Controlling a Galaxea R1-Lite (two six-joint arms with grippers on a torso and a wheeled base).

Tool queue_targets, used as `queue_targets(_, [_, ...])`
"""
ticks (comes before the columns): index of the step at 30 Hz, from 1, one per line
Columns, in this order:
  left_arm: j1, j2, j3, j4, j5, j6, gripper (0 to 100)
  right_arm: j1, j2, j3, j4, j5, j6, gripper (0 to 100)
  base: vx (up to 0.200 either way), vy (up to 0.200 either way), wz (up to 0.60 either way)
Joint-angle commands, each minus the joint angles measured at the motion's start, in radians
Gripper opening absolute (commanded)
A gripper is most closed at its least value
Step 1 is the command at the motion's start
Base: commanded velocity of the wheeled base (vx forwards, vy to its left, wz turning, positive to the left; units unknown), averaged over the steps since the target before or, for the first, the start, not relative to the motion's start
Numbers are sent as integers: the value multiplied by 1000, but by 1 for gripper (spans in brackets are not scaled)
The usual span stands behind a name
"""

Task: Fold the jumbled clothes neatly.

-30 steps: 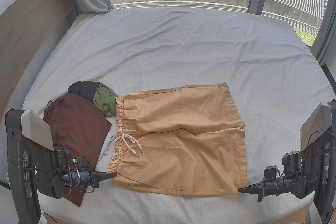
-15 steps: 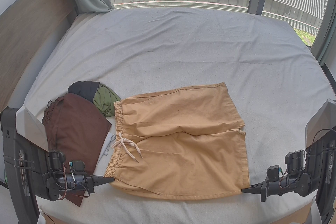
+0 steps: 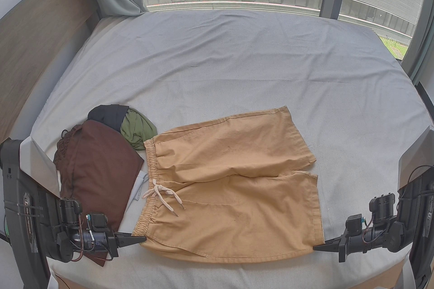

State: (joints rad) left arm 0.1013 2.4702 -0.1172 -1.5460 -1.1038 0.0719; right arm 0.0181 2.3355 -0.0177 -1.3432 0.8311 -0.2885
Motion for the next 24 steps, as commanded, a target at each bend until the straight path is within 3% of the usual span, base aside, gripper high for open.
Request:
queue_targets(1, [5, 1, -9, -2, -10, 2, 0, 2, -12, 15, -13, 5, 3, 0, 0, 0, 0])
queue_targets(5, [0, -7, -22, -2, -13, -3, 0, 10, -31, 10, -50, 33, 31, 0, 0, 0, 0])
queue_targets(10, [-6, -8, -76, -2, -13, -14, 0, 23, -58, -4, -209, 43, 201, 0, 0, 0, 0])
queue_targets(15, [-8, -28, -119, -2, -13, -40, 0, 48, -134, -41, -197, 45, 275, 0, 0, 0, 0])
queue_targets(20, [-14, -122, -124, -2, -14, -162, 0, 60, -179, -68, -197, 45, 338, 0, 0, 0, 0])
queue_targets(24, [-23, -145, -125, -2, -14, -188, 0, 62, -202, -87, -197, 42, 387, 0, 0, 0, 0])
